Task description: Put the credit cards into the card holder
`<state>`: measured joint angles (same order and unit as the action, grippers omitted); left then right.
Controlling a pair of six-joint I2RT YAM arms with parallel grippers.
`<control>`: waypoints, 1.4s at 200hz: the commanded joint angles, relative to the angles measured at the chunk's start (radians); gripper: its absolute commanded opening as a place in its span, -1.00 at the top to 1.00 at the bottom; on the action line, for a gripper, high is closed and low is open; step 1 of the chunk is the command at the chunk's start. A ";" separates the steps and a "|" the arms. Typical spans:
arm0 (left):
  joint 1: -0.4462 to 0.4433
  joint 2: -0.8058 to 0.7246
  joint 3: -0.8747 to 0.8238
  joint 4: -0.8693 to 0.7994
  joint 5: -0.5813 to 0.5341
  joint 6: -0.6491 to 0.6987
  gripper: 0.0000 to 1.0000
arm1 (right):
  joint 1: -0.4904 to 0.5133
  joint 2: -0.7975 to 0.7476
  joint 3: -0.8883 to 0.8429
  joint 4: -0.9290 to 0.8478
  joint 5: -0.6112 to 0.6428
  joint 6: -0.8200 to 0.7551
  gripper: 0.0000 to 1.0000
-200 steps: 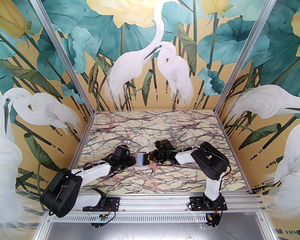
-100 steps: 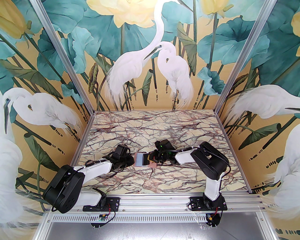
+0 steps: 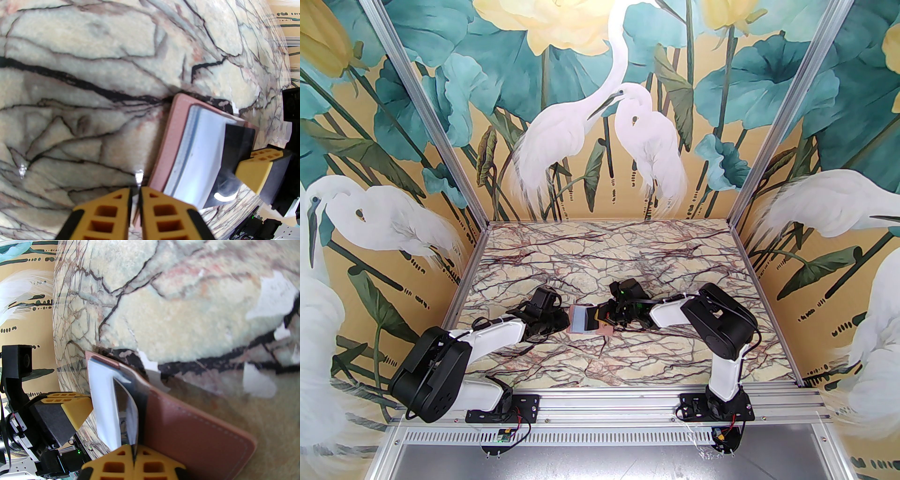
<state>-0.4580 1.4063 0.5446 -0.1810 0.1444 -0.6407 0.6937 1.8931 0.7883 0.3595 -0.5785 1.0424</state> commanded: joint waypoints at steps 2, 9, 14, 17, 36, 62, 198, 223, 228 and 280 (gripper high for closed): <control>-0.005 0.060 0.030 0.079 0.045 0.024 0.66 | 0.006 0.049 -0.005 -0.095 0.042 -0.024 1.00; -0.005 0.060 0.029 0.085 0.046 0.024 0.66 | 0.007 0.049 -0.006 -0.095 0.041 -0.023 1.00; -0.005 0.060 0.031 0.086 0.046 0.024 0.66 | 0.007 0.049 -0.006 -0.095 0.040 -0.024 1.00; -0.006 0.062 0.031 0.086 0.045 0.025 0.66 | 0.006 0.050 -0.006 -0.095 0.041 -0.024 1.00; -0.005 0.064 0.034 0.085 0.038 0.029 0.66 | 0.006 0.051 -0.007 -0.094 0.040 -0.025 1.00; -0.005 0.063 0.036 0.094 0.034 0.036 0.66 | 0.006 0.052 -0.003 -0.097 0.039 -0.028 1.00; -0.009 0.101 0.007 0.155 0.081 0.017 0.71 | 0.006 0.042 -0.001 -0.112 0.053 -0.028 1.00; -0.014 0.090 -0.018 0.173 0.092 0.003 0.71 | 0.006 0.042 0.005 -0.118 0.054 -0.027 1.00; -0.016 0.086 -0.021 0.175 0.093 0.001 0.71 | 0.007 0.044 0.006 -0.119 0.053 -0.027 1.00; -0.028 0.071 -0.040 0.175 0.089 -0.012 0.71 | 0.012 0.033 -0.006 -0.103 0.070 0.006 0.98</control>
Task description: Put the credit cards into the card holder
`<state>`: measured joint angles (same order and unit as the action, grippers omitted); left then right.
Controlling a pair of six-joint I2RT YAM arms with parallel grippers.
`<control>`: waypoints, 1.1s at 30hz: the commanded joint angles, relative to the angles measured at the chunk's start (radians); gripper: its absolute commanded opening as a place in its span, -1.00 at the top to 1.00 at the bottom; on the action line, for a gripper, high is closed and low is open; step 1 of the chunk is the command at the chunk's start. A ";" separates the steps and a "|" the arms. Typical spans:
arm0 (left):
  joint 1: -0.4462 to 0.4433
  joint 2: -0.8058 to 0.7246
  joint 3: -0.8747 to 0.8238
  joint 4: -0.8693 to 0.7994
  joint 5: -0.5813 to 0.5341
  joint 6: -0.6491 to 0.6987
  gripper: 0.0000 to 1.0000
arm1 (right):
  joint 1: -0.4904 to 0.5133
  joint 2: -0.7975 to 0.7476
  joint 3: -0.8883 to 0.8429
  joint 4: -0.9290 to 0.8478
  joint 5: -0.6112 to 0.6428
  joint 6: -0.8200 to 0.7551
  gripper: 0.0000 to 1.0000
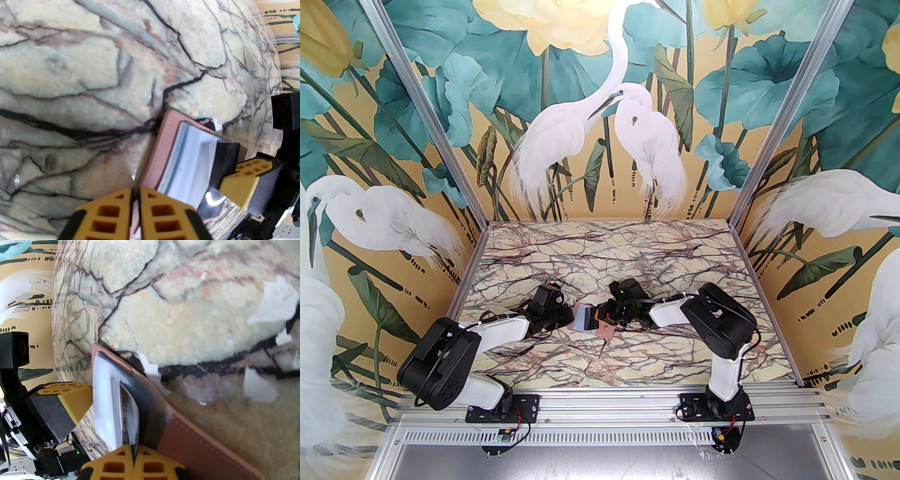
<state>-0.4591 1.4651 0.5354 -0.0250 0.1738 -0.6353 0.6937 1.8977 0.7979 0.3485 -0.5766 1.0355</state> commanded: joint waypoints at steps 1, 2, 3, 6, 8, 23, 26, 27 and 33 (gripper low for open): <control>-0.027 0.012 -0.031 0.018 0.060 -0.017 0.71 | 0.013 0.028 -0.016 -0.091 0.069 0.016 0.98; -0.029 0.013 -0.032 0.017 0.061 -0.018 0.71 | 0.015 0.026 -0.015 -0.092 0.072 0.018 0.94; -0.029 0.012 -0.033 0.016 0.061 -0.019 0.71 | 0.017 0.026 -0.015 -0.091 0.072 0.021 0.90; -0.030 0.003 -0.042 0.017 0.057 -0.024 0.70 | 0.025 0.018 -0.014 -0.094 0.078 0.026 0.72; -0.030 -0.002 -0.046 0.019 0.055 -0.027 0.70 | 0.026 0.006 -0.017 -0.110 0.089 0.024 0.54; -0.030 -0.006 -0.063 0.025 0.054 -0.030 0.70 | 0.033 -0.087 0.007 -0.301 0.168 -0.049 0.05; -0.032 -0.008 -0.062 0.025 0.056 -0.030 0.70 | 0.041 -0.086 0.033 -0.346 0.183 -0.070 0.03; -0.032 -0.012 -0.061 0.025 0.059 -0.028 0.70 | 0.044 -0.082 0.043 -0.352 0.183 -0.077 0.04; -0.031 -0.062 -0.059 0.010 0.080 -0.027 0.68 | 0.046 -0.055 0.101 -0.400 0.169 -0.128 0.06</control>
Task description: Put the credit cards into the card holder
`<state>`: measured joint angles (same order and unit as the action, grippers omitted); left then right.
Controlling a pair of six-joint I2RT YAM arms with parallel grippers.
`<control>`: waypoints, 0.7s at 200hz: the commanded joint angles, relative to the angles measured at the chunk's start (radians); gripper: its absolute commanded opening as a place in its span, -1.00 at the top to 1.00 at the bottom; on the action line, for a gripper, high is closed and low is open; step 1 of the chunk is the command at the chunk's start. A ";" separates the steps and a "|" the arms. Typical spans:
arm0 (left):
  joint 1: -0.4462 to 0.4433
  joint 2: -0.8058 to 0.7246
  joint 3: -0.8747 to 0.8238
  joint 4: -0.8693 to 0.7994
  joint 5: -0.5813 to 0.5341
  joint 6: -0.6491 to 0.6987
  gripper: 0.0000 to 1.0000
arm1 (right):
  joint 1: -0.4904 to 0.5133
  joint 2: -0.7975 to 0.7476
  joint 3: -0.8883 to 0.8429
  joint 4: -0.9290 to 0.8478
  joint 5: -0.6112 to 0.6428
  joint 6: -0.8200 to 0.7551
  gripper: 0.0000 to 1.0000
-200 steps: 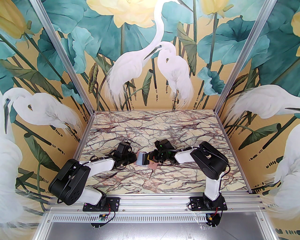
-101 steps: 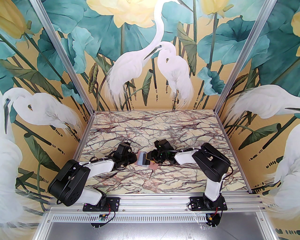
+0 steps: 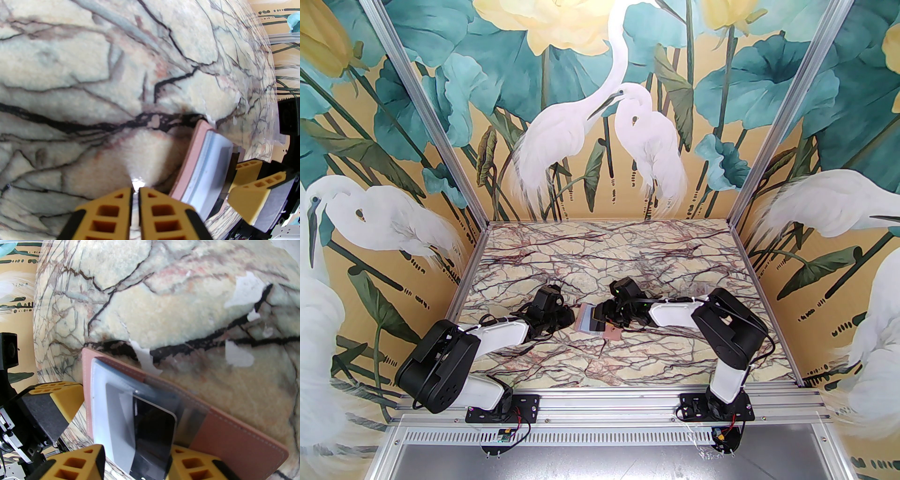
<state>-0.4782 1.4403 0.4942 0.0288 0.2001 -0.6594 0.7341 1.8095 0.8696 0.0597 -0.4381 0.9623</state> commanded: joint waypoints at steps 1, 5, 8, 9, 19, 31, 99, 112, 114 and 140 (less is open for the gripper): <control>-0.013 -0.051 -0.021 -0.046 0.060 -0.007 0.66 | 0.005 0.039 0.042 -0.127 0.029 -0.069 0.06; -0.013 -0.059 -0.023 -0.048 0.064 -0.009 0.64 | 0.006 0.042 0.049 -0.137 0.029 -0.078 0.06; -0.013 -0.066 -0.022 -0.050 0.066 -0.011 0.63 | 0.005 0.044 0.054 -0.144 0.029 -0.084 0.06; -0.013 -0.069 -0.022 -0.051 0.067 -0.011 0.62 | 0.005 0.045 0.056 -0.147 0.029 -0.086 0.06; -0.012 -0.089 -0.025 -0.061 0.069 -0.014 0.58 | 0.006 0.051 0.069 -0.163 0.029 -0.099 0.06; -0.013 -0.114 -0.024 -0.077 0.071 -0.016 0.57 | 0.005 0.057 0.082 -0.177 0.019 -0.118 0.06; -0.013 -0.081 0.012 -0.073 0.144 0.006 0.53 | 0.006 0.057 0.131 -0.255 0.011 -0.180 0.02; -0.014 -0.052 0.019 -0.049 0.162 0.009 0.54 | 0.005 0.058 0.145 -0.273 0.010 -0.196 0.00; -0.014 -0.049 0.018 -0.046 0.163 0.008 0.54 | 0.005 0.058 0.146 -0.276 0.009 -0.197 0.00; -0.017 -0.025 0.011 -0.022 0.169 0.010 0.54 | 0.005 0.069 0.164 -0.288 -0.018 -0.209 -0.02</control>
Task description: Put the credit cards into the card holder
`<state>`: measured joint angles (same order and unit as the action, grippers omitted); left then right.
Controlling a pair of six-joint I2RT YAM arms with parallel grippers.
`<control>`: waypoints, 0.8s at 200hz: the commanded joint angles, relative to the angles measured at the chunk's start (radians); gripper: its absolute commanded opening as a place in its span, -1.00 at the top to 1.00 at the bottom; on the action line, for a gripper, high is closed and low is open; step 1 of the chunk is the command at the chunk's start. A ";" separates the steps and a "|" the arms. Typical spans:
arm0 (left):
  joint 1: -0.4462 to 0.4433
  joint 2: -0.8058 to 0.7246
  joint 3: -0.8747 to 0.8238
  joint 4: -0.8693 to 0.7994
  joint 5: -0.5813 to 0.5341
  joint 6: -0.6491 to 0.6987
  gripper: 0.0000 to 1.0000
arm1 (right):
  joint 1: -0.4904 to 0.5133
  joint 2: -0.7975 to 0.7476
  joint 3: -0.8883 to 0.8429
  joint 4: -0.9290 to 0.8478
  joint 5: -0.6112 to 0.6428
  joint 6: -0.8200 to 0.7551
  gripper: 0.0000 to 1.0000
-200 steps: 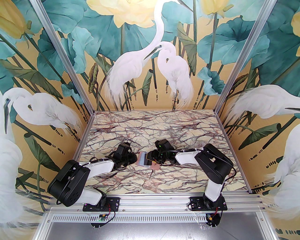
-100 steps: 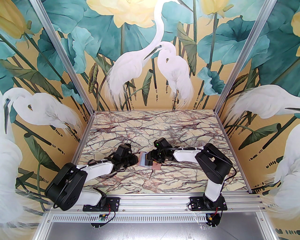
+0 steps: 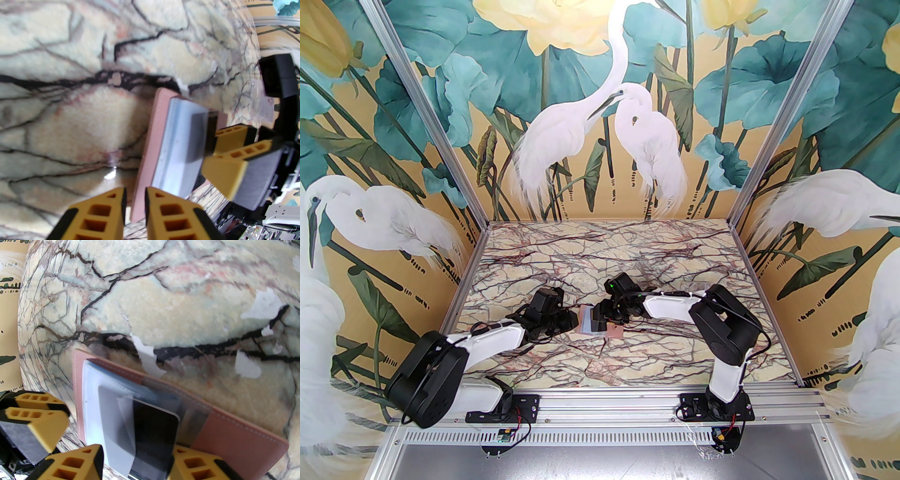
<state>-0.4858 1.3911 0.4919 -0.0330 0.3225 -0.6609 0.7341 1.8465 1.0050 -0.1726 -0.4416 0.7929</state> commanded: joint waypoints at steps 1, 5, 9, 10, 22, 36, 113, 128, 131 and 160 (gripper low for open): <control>-0.010 0.024 0.013 0.042 0.047 0.012 0.54 | 0.005 0.032 0.028 -0.056 -0.015 -0.040 -0.02; -0.010 0.027 0.013 0.045 0.049 0.012 0.54 | 0.006 0.034 0.030 -0.055 -0.019 -0.040 -0.03; -0.012 0.029 0.011 0.048 0.051 0.010 0.54 | 0.006 0.037 0.031 -0.053 -0.021 -0.038 -0.03; -0.012 0.031 0.009 0.049 0.051 0.010 0.54 | 0.006 0.036 0.031 -0.052 -0.022 -0.038 -0.03; -0.018 0.038 0.005 0.060 0.053 0.006 0.55 | 0.005 0.043 0.039 -0.052 -0.034 -0.038 -0.03; -0.026 0.047 0.000 0.073 0.055 0.000 0.56 | 0.005 0.051 0.051 -0.058 -0.041 -0.041 -0.02; -0.034 0.059 -0.036 0.114 0.061 -0.024 0.79 | 0.006 0.077 0.088 -0.096 -0.022 -0.049 -0.01; -0.034 0.064 -0.043 0.119 0.059 -0.030 0.85 | 0.007 0.076 0.095 -0.104 -0.018 -0.051 -0.01; -0.034 0.066 -0.043 0.119 0.058 -0.031 0.87 | 0.007 0.076 0.097 -0.108 -0.019 -0.052 -0.01; -0.035 0.069 -0.049 0.118 0.048 -0.042 1.00 | 0.007 0.060 0.109 -0.143 0.011 -0.047 -0.06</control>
<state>-0.5045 1.4437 0.4644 0.0547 0.3477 -0.6880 0.7330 1.8927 1.0889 -0.2733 -0.4595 0.7612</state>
